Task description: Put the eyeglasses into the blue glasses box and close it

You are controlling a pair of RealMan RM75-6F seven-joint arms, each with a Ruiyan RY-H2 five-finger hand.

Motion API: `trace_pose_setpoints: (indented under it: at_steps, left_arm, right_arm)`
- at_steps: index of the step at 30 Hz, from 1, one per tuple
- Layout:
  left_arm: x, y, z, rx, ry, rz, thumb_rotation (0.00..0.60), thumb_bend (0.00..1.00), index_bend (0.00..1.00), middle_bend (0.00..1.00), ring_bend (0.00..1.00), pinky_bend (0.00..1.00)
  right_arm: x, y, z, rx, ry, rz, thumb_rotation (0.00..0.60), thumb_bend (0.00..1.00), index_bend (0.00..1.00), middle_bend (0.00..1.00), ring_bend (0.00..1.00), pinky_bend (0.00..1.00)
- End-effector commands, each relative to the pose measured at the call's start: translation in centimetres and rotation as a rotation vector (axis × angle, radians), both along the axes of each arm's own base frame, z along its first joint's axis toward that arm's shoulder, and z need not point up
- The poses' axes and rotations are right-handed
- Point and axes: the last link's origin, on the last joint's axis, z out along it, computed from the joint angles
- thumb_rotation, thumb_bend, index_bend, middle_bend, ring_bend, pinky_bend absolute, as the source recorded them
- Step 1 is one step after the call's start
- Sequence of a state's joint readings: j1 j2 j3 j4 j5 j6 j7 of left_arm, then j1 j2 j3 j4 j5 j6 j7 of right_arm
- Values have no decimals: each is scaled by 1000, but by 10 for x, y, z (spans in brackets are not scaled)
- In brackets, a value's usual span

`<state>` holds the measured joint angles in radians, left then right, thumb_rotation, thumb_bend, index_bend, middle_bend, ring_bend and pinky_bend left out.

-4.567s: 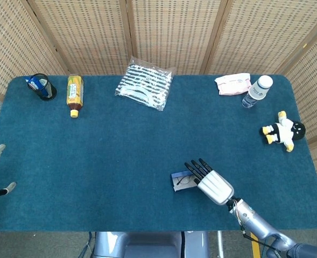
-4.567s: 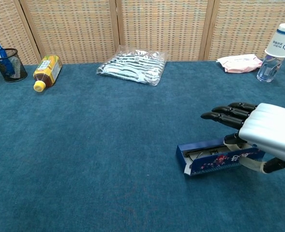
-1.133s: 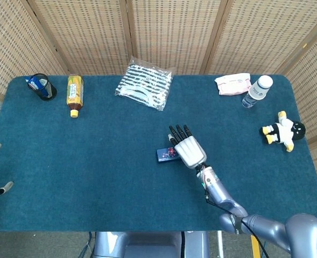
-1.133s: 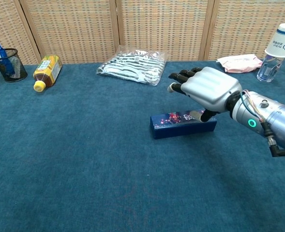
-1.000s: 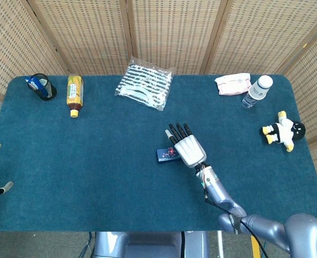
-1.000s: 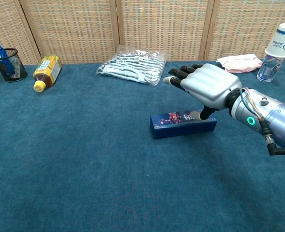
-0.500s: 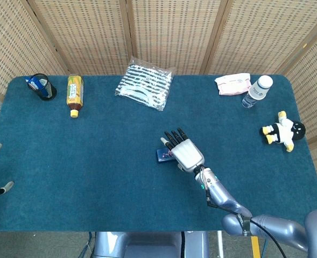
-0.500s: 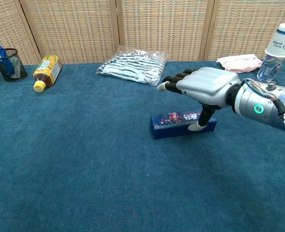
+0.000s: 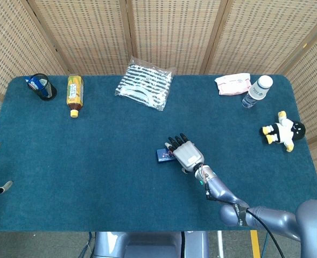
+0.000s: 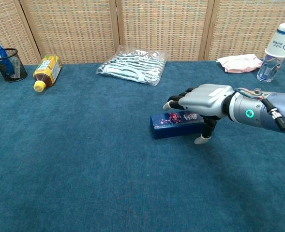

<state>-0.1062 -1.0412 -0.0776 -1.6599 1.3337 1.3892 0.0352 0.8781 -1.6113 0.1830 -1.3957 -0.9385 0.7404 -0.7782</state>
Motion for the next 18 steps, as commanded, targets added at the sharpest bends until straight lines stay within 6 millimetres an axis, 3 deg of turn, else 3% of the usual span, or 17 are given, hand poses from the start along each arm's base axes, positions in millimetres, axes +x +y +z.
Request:
trace_pose_setpoints:
  at_steps: [1,7,10,18]
  left_arm:
    - [0,1,0,-2,0,3,600,0,0,0,0,0]
    - [-1,1,-1,-3,3,10,600,0,0,0,0,0]
    - [-2,2,-1,-4,5,12,600,0,0,0,0,0]
    - [-1,1,-3,-8,9,13,600,0,0,0,0,0]
  right_arm:
    - [2,-4,-5,-7,-16,-1,600,321,22,132,0,0]
    - [-1,-9,-8,-36,-40,-10,600,424,259,415,5,0]
    - [-2,-11,-8,-53,-48,-6,600,475,351,507,57,0]
    - [-8,-12,-3,-74,-79,-16,600,490,395,541,104,0]
